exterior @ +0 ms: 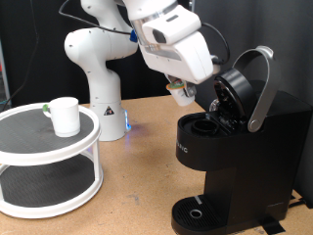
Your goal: Make a cup of coffee with the keurig machine
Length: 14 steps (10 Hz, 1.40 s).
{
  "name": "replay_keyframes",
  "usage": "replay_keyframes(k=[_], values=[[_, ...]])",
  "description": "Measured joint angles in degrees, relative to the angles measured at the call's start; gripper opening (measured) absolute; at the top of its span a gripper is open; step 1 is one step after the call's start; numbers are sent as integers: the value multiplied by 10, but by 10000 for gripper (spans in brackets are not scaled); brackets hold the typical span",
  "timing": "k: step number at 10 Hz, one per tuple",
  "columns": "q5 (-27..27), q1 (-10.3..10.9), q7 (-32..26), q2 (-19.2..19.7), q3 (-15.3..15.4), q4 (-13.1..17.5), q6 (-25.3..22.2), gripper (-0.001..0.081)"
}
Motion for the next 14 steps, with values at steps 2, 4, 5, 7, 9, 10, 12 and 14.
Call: replay_keyframes(k=[2, 4, 5, 7, 9, 10, 12, 14], values=[[-3, 1, 11, 6, 14, -15, 31, 290], [1, 2, 15, 10, 27, -26, 54, 290], [4, 2, 15, 14, 31, -28, 59, 290], [10, 3, 17, 18, 40, -34, 75, 290], [17, 3, 17, 20, 49, -41, 86, 290], [20, 3, 17, 21, 54, -44, 88, 290], [21, 3, 17, 21, 60, -52, 89, 290], [23, 3, 17, 22, 65, -61, 100, 290]])
